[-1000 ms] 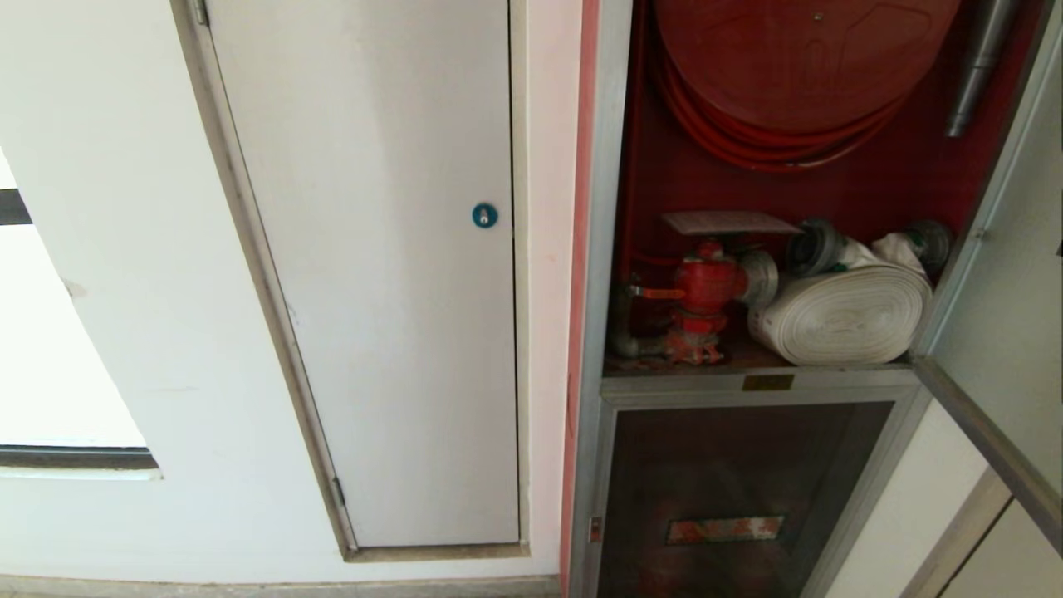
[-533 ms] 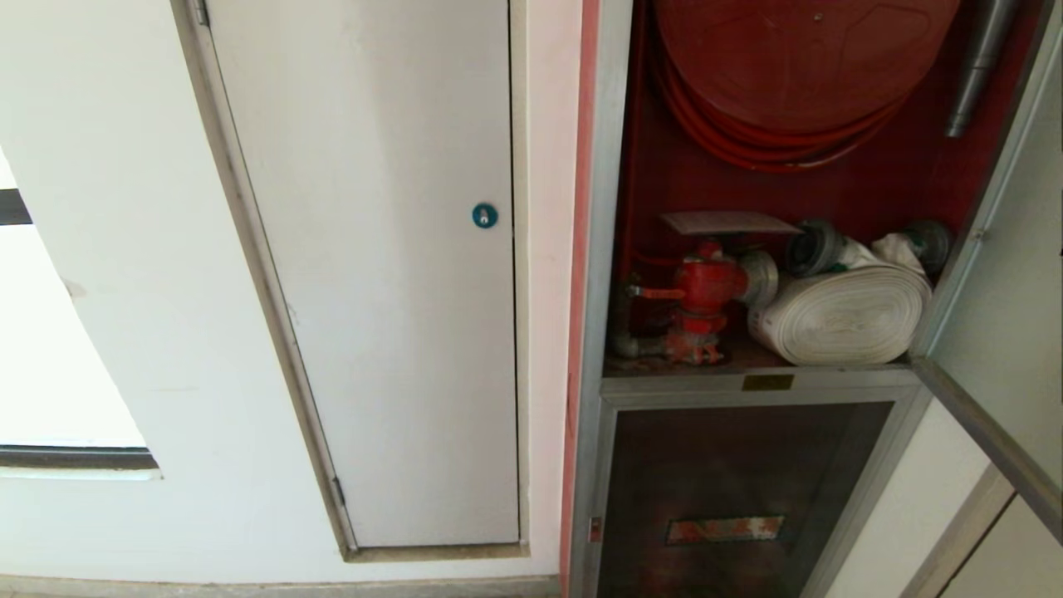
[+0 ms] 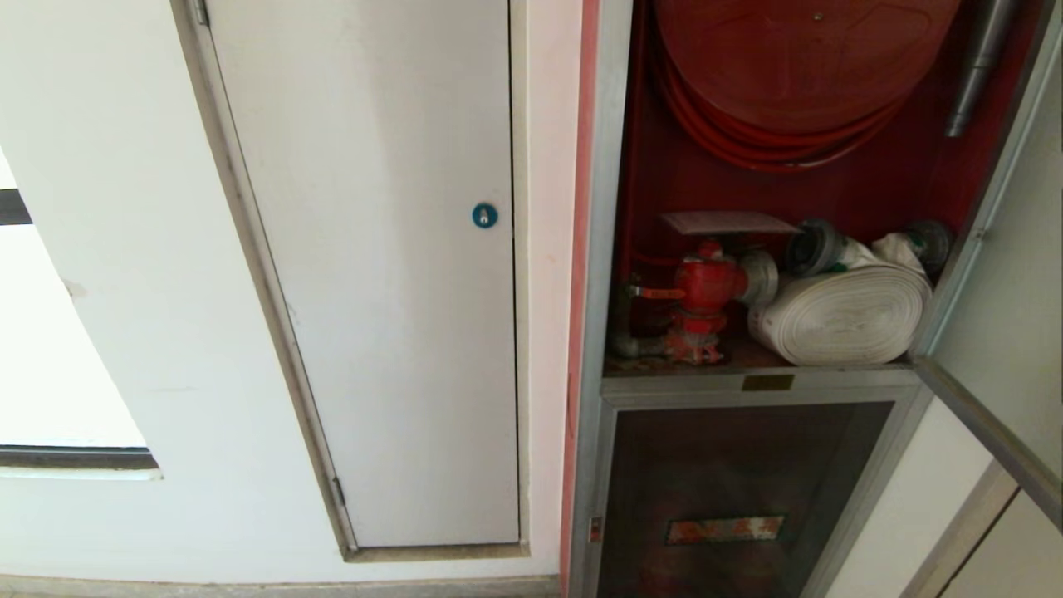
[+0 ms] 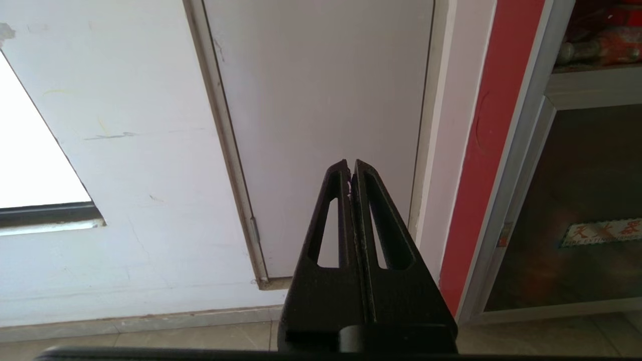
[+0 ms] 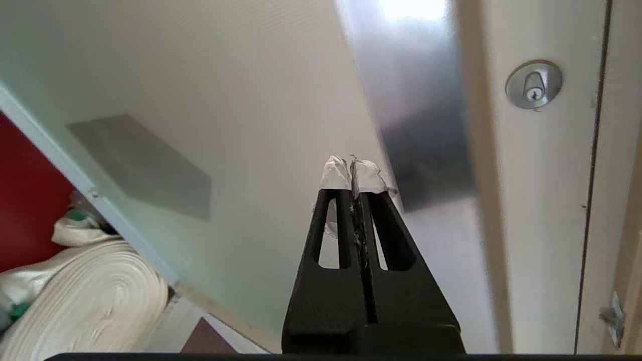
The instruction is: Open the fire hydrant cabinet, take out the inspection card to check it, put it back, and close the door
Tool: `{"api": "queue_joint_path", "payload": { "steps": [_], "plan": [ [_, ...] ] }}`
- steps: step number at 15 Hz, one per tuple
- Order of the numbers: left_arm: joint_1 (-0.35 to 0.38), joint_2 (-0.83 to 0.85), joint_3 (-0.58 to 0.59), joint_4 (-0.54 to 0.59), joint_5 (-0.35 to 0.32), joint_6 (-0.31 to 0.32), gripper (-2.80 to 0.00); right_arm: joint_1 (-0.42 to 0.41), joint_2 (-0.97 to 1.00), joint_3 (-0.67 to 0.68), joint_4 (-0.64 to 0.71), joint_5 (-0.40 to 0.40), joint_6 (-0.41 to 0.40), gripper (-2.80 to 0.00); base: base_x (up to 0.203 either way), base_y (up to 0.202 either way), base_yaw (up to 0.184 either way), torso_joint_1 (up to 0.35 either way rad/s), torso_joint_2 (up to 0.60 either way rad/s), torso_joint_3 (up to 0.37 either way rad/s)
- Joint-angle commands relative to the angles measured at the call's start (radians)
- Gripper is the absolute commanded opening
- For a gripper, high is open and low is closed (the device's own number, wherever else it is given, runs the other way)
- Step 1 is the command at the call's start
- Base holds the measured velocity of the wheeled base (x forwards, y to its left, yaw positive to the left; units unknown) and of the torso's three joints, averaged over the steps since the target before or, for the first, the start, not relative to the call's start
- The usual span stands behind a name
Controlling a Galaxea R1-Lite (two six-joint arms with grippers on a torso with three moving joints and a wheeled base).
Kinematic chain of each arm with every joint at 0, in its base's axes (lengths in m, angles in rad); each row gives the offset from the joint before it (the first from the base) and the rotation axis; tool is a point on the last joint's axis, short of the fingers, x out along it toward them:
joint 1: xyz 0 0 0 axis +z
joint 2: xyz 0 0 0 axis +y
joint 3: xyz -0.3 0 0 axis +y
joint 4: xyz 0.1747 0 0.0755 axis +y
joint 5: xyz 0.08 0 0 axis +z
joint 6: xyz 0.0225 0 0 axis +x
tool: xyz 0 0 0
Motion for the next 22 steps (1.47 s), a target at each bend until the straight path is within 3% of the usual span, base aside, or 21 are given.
{"api": "queue_joint_path", "payload": {
  "steps": [1, 7, 10, 14, 18, 22],
  "plan": [
    [0.0, 0.0, 0.023, -0.001, -0.001, 0.0, -2.8, -0.079, 0.037, -0.002, -0.003, 0.053, 0.007, -2.8, 0.0, 0.0, 0.0, 0.0, 0.0, 0.0],
    [0.0, 0.0, 0.023, -0.001, -0.001, 0.0, -2.8, -0.093, 0.058, -0.001, -0.007, 0.081, 0.009, -2.8, 0.0, 0.0, 0.0, 0.0, 0.0, 0.0],
    [0.0, 0.0, 0.023, -0.001, 0.0, 0.0, -2.8, -0.058, 0.053, 0.005, -0.007, 0.158, 0.002, -2.8, 0.0, 0.0, 0.0, 0.0, 0.0, 0.0],
    [0.0, 0.0, 0.023, -0.001, 0.0, 0.0, -2.8, 0.123, 0.021, 0.023, 0.004, 0.258, -0.029, -2.8, 0.0, 0.0, 0.0, 0.0, 0.0, 0.0],
    [0.0, 0.0, 0.023, -0.001, -0.001, 0.0, -2.8, 0.391, -0.061, 0.079, 0.067, 0.34, -0.048, -2.8, 0.0, 0.0, 0.0, 0.0, 0.0, 0.0],
    [0.0, 0.0, 0.023, -0.001, -0.001, 0.0, -2.8, 0.45, -0.243, 0.104, 0.205, 0.391, -0.06, -2.8, 0.0, 0.0, 0.0, 0.0, 0.0, 0.0]
  ]
}}
